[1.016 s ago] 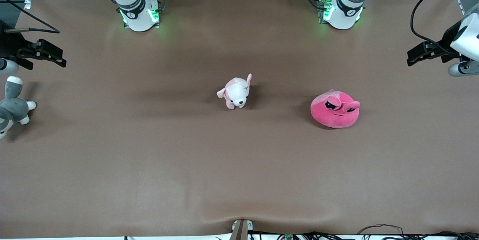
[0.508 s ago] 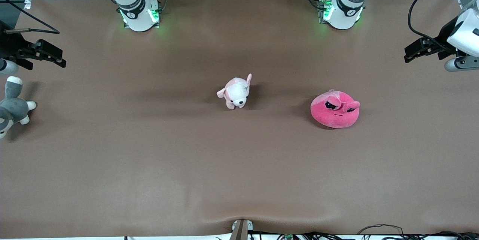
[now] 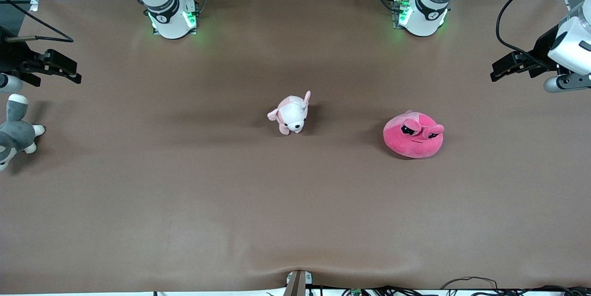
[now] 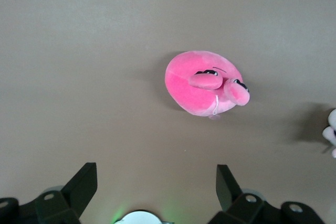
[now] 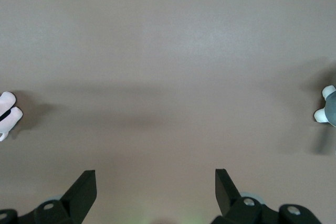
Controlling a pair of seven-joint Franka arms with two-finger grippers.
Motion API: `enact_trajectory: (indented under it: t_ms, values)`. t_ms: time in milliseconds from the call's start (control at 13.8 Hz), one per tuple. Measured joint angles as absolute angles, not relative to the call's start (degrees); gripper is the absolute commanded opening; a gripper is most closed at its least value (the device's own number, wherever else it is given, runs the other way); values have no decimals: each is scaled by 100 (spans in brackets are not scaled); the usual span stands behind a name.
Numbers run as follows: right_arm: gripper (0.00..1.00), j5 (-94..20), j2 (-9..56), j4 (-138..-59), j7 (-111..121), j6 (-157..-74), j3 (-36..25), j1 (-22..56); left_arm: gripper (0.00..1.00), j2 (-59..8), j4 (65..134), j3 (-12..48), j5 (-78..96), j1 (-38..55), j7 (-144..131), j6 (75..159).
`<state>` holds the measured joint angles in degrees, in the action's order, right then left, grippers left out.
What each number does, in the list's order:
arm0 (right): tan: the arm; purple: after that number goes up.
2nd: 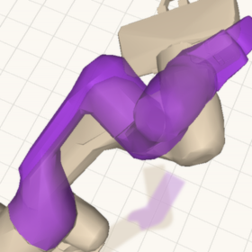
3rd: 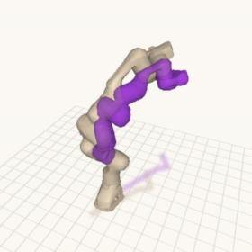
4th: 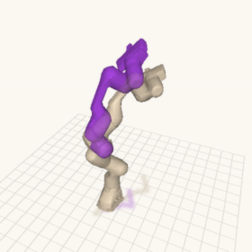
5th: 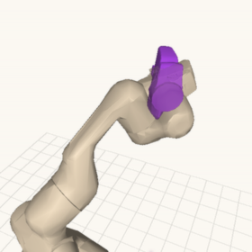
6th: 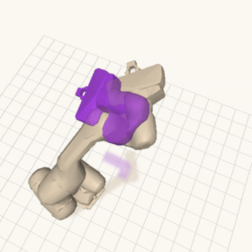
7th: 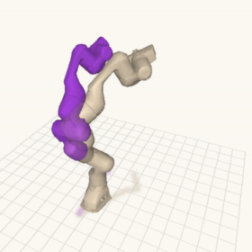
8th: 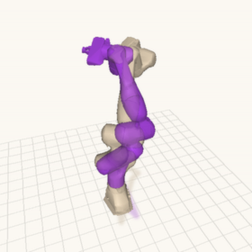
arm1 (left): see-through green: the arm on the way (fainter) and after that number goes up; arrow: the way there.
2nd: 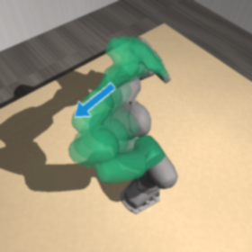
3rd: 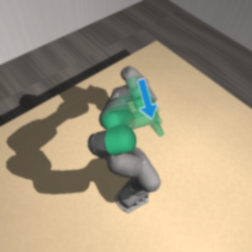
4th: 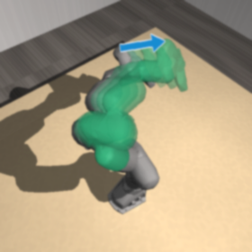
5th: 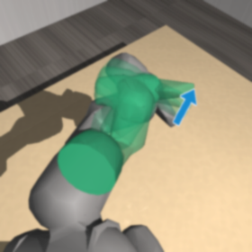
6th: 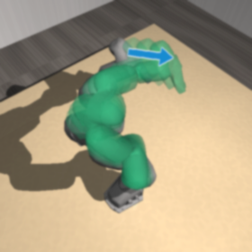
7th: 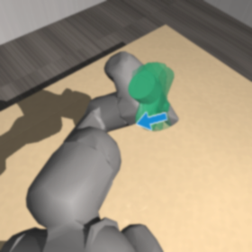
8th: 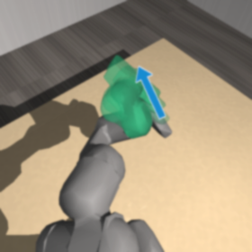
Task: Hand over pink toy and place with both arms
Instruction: 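Move the open left gripper down toward the pink plush toy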
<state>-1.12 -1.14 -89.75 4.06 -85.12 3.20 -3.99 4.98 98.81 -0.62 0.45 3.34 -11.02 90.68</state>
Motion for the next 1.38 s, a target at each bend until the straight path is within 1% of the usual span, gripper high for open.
enact_trajectory:
  t_ms: [363, 798, 1089, 1379]
  values:
    - [100, -112, -113, -8975, 406, -8511, 318, -401, 100, 498, 9956, 0, 158, 340, -1995, 9101]
    - [100, -112, -113, -8975, 406, -8510, 318, -401, 100, 354, 10021, 321, 178, 365, -4066, 9118]
    - [100, -112, -113, -8975, 406, -8505, 316, -401, 100, 71, 10047, 361, 575, 371, -5767, 9193]
    - [100, -112, -112, -8975, 406, -8500, 316, -402, 100, -434, 10068, 360, 890, 351, -7210, 9560]
